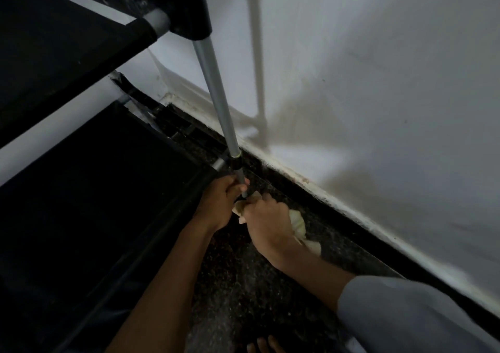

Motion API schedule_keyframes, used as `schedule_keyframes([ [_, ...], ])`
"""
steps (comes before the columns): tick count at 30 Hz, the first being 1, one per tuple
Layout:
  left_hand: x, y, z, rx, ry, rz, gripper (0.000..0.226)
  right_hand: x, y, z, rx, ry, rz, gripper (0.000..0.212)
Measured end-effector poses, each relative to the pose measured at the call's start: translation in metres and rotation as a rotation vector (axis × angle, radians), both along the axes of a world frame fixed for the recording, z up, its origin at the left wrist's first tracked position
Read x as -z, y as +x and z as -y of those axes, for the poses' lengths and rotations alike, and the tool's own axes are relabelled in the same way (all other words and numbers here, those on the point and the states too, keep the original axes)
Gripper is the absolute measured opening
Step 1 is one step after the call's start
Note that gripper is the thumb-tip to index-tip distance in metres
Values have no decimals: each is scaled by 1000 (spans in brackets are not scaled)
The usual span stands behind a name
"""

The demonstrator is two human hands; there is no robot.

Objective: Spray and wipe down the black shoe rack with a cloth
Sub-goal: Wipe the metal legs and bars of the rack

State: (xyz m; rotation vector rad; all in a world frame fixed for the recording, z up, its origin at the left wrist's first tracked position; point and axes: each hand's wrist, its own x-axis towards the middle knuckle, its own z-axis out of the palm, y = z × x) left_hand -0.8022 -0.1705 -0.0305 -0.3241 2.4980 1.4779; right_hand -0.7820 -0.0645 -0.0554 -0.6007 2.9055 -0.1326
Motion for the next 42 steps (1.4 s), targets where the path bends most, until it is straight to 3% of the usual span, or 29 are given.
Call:
schedule_keyframes([
  [2, 1, -1, 0, 5, -21, 4, 24, 18, 0, 4, -5, 5, -15, 25],
  [5, 0, -1, 1, 9, -50, 20, 23, 5, -9, 9, -92, 98, 14, 8],
  [7, 0, -1, 0, 2, -49, 26, 23, -6, -25, 7, -29, 134, 121, 20],
  [9, 2, -2, 1, -2, -46, 38, 21, -4, -23, 3, -4, 148, 114, 17],
  [12, 2, -3, 2, 5, -48, 52, 21, -2, -11, 2, 36, 103, -92, 11],
  [16, 1, -2, 1, 6, -53, 73, 21, 2, -14, 3, 15, 87, 88, 19],
  [19, 3, -3, 1, -5, -55, 79, 18, -2, -9, 9, 41, 70, -35, 8],
  [23, 3, -3, 0, -15, -57, 78, 20, 0, -16, 12, 37, 92, 109, 19],
  [25, 4, -3, 0, -25, -55, 79, 20, -1, -10, 11, 54, 93, 51, 6],
  [27, 6, -4, -1, -41, -49, 75, 19, 7, -2, 12, 71, 131, 41, 20],
  [29, 7, -4, -1, -48, -44, 77, 19, 6, -2, 11, 44, 90, 76, 8],
  [35, 4, -4, -2, -46, 2, 117, 22, 6, -6, 12, 46, 173, 56, 9],
  [39, -9, 3, -1, 14, -92, 106, 30, -31, -37, -6, -24, 179, 406, 15],
  [42, -28, 20, 0, 49, -51, 98, 44, -53, -33, -41, 28, 154, 540, 25],
])
